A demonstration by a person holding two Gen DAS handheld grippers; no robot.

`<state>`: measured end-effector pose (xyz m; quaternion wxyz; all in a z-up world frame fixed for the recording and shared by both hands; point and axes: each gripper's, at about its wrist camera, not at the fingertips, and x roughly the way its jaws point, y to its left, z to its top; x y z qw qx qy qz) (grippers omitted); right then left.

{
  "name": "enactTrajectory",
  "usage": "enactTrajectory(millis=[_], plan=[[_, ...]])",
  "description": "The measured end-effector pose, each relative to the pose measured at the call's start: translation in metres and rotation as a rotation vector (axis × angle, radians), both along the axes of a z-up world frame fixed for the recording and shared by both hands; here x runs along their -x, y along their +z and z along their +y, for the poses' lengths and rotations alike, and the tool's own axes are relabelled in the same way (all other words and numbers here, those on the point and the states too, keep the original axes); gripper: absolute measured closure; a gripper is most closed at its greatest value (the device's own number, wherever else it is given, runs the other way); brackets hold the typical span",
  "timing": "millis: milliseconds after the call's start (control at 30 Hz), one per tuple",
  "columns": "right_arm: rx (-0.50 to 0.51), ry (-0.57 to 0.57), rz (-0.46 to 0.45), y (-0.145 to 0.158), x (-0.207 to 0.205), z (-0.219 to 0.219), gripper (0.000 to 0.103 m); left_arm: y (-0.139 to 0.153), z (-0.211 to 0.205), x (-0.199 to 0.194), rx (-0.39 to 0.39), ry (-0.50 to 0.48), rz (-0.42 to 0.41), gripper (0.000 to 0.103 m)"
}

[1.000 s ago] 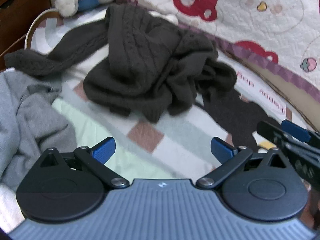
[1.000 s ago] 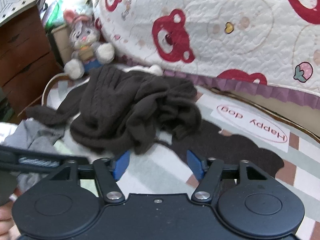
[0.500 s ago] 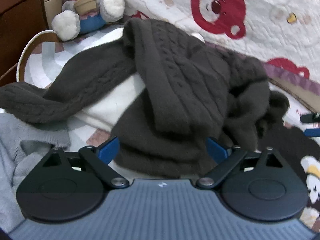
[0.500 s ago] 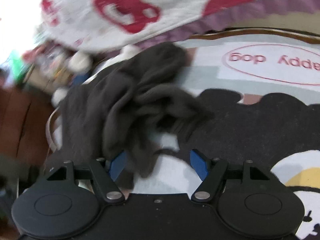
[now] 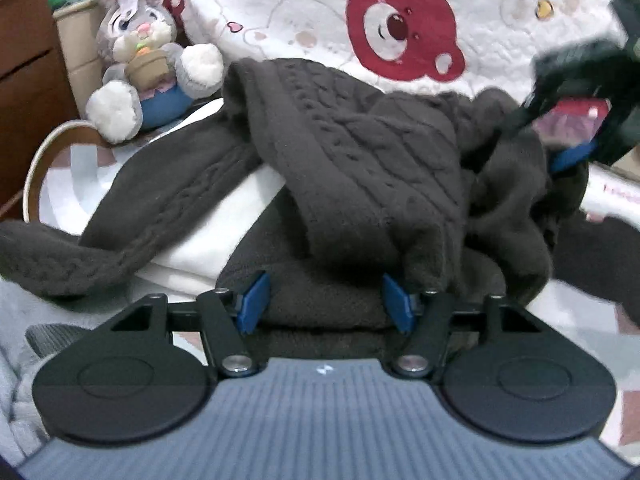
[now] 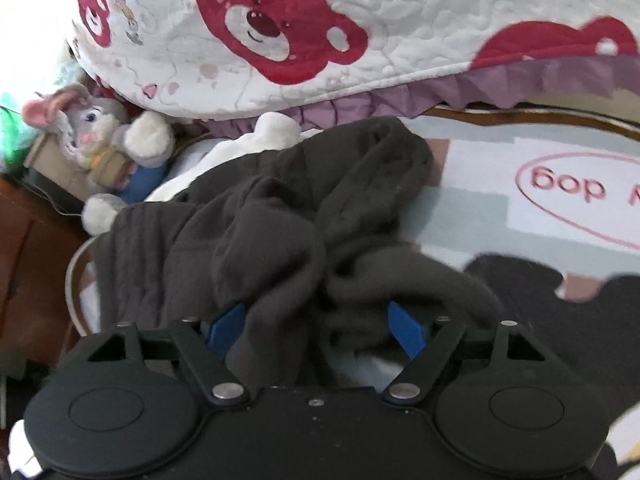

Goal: Fold clothes
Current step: 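Grasp the brown sweater with the right gripper while the left gripper grasps another edge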

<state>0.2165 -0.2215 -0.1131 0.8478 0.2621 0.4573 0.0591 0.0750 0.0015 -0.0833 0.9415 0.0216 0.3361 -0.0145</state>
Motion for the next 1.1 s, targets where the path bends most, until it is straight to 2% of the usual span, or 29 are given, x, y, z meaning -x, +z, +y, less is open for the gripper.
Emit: enactTrajectory(millis=[133, 300, 333, 367, 400, 433, 467, 567, 633, 733, 833, 933, 1000, 1100], plan=[[0.09, -0.028, 0.061, -0.029, -0.018, 0.012, 0.012, 0.003, 0.007, 0.0, 0.055, 0.0, -0.025, 0.036], [0.123, -0.077, 0.08, -0.055, -0.028, 0.005, 0.01, -0.002, 0.007, -0.006, 0.005, -0.004, -0.052, 0.036], [0.12, -0.077, 0.062, -0.055, -0.026, 0.004, 0.013, -0.001, 0.009, -0.008, 0.019, -0.006, -0.055, 0.035], [0.122, -0.064, 0.037, -0.055, -0.024, 0.006, 0.022, -0.001, 0.012, -0.01, 0.044, -0.007, -0.053, 0.035], [0.121, -0.043, 0.011, -0.053, -0.022, 0.008, 0.042, 0.0, 0.014, -0.012, 0.073, -0.008, -0.049, 0.033], [0.107, -0.032, -0.021, -0.05, -0.018, 0.009, 0.057, 0.0, 0.017, -0.014, 0.102, -0.008, -0.045, 0.03], [0.092, -0.023, -0.053, -0.047, -0.013, 0.011, 0.065, 0.0, 0.019, -0.016, 0.127, -0.011, -0.04, 0.03], [0.047, -0.055, -0.151, -0.032, 0.011, 0.013, 0.073, -0.001, 0.023, -0.02, 0.176, -0.032, -0.027, 0.028], [0.133, -0.054, -0.212, -0.02, 0.028, 0.019, 0.078, -0.001, 0.024, -0.021, 0.211, -0.043, -0.016, 0.028], [0.322, -0.057, -0.29, -0.006, 0.054, 0.023, 0.082, 0.0, 0.025, -0.019, 0.282, -0.07, 0.019, 0.028], [0.38, -0.148, -0.293, 0.005, 0.079, 0.0, 0.085, 0.004, 0.022, -0.012, 0.327, -0.122, 0.04, 0.028], [0.547, -0.182, -0.321, 0.025, 0.109, -0.017, 0.088, 0.009, 0.022, 0.002, 0.365, -0.182, 0.117, 0.026], [0.644, -0.193, -0.334, 0.042, 0.125, -0.032, 0.09, 0.014, 0.023, 0.013, 0.362, -0.251, 0.132, 0.023], [0.693, -0.263, -0.344, 0.075, 0.149, -0.066, 0.09, 0.02, 0.012, 0.023, 0.322, -0.308, 0.098, 0.021]])
